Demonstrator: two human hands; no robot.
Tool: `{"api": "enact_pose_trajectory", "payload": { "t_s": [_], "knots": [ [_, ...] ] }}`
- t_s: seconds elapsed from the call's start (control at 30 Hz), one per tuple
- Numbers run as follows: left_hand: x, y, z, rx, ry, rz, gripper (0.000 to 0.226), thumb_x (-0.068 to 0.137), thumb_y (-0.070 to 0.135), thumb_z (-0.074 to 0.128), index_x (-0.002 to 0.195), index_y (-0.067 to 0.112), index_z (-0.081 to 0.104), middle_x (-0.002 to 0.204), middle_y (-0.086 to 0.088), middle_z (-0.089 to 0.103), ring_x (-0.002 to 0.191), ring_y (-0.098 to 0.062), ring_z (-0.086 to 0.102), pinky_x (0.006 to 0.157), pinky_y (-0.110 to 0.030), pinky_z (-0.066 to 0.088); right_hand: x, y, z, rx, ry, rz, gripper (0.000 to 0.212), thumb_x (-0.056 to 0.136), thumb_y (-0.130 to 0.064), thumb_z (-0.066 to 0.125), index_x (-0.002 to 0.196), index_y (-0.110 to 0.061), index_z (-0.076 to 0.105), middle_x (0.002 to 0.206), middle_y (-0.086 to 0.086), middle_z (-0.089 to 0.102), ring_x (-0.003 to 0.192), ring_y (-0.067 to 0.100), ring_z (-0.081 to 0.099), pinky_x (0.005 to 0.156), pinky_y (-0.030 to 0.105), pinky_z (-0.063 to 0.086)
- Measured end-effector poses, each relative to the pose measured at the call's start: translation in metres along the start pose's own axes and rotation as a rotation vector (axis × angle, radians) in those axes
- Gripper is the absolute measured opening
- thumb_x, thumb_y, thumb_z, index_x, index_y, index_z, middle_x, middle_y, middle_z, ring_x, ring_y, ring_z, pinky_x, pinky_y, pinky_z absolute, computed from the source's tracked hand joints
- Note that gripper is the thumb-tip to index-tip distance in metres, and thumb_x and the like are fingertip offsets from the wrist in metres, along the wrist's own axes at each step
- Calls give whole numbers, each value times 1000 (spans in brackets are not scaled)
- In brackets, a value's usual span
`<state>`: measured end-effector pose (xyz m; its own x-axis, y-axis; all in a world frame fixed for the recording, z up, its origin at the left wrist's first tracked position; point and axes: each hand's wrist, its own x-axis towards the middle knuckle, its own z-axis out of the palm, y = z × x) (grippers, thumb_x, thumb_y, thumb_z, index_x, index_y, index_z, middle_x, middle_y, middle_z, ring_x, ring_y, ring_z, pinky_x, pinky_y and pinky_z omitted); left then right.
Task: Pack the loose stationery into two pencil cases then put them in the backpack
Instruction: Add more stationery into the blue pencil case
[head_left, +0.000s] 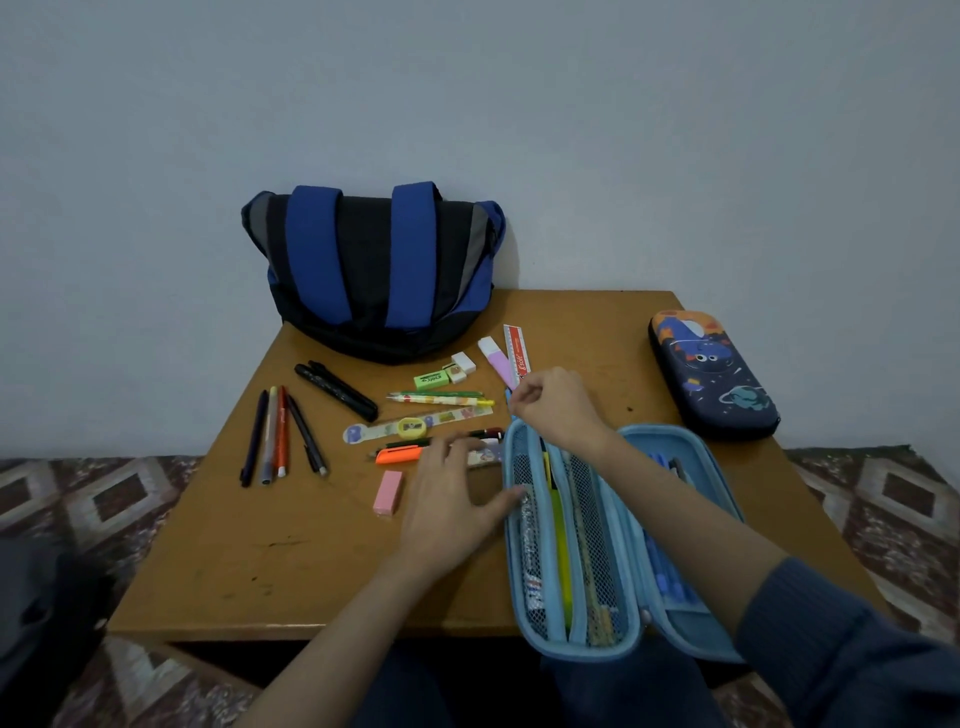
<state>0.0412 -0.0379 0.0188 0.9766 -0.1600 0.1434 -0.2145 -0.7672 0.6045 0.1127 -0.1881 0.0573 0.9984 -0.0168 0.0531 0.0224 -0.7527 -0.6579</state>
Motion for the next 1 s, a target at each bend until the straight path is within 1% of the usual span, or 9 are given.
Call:
{"api": "enact_pose_trajectory", "payload": {
  "t_s": [0.17, 0.27, 0.33, 0.43, 0.53, 0.67, 0.77, 0.87, 1.0],
  "knots": [
    [9, -57, -19, 149, 171, -86, 62, 86, 50, 55, 139, 22, 38, 151, 1, 26, 141, -18, 19, 116, -41, 23, 25, -9, 18, -21, -6, 0, 15, 85, -5, 58, 84, -9, 72, 90, 8, 70, 80, 16, 61, 73, 29, 53],
    [5, -77, -20, 205, 176, -67, 68, 85, 63, 41, 140, 23, 36, 154, 0, 22, 142, -20, 15, 117, -40, 8, 41, -15, 27, -66, -11, 4, 16, 85, -5, 57, 85, -9, 72, 94, 8, 70, 86, 19, 63, 75, 30, 54],
    [4, -80, -17, 202, 179, -60, 75, 81, 68, 27, 141, 23, 35, 155, -1, 19, 143, -20, 14, 117, -42, 8, 52, -19, 33, -94, -8, 3, 18, 86, -6, 55, 87, -9, 73, 97, 6, 70, 89, 20, 64, 72, 30, 53],
    [6, -81, -14, 221, 161, -48, 79, 80, 69, 20, 143, 23, 33, 156, 0, 14, 144, -21, 10, 116, -38, 3, 67, -24, 43, -107, -4, 6, 17, 88, -9, 56, 90, -10, 73, 102, 7, 69, 91, 22, 64, 66, 27, 46],
    [6, -83, -13, 211, 159, -41, 78, 81, 70, 19, 143, 24, 31, 157, 1, 11, 145, -19, 6, 115, -35, 0, 79, -29, 52, -131, -26, -30, 21, 86, -11, 58, 103, -13, 70, 109, 10, 67, 95, 26, 62, 71, 28, 48],
    [5, -81, -14, 170, 163, -40, 78, 81, 69, 20, 142, 22, 33, 156, 0, 14, 144, -20, 8, 116, -35, 5, 87, -30, 62, -274, -135, -77, 48, 86, -5, 54, 131, -21, 53, 126, 13, 58, 112, 30, 56, 81, 30, 46],
    [5, -81, -15, 174, 150, -40, 78, 81, 69, 21, 142, 22, 33, 156, 0, 14, 144, -19, 9, 116, -36, 8, 90, -32, 67, -347, -197, -113, 58, 85, -3, 52, 138, -26, 44, 131, 14, 54, 114, 30, 54, 83, 33, 46],
    [5, -82, -15, 160, 147, -38, 77, 82, 69, 21, 142, 22, 34, 156, 0, 14, 144, -19, 10, 116, -37, 10, 91, -35, 69, -357, -202, -140, 53, 86, -5, 54, 134, -25, 49, 130, 12, 54, 113, 28, 54, 84, 33, 47],
    [6, -84, -14, 148, 158, -54, 75, 83, 68, 22, 139, 21, 37, 155, -1, 17, 143, -21, 14, 116, -46, 21, 81, -48, 67, -223, -200, -259, 24, 84, -14, 61, 106, -20, 68, 107, -1, 58, 93, 14, 53, 71, 27, 40]
  ]
}}
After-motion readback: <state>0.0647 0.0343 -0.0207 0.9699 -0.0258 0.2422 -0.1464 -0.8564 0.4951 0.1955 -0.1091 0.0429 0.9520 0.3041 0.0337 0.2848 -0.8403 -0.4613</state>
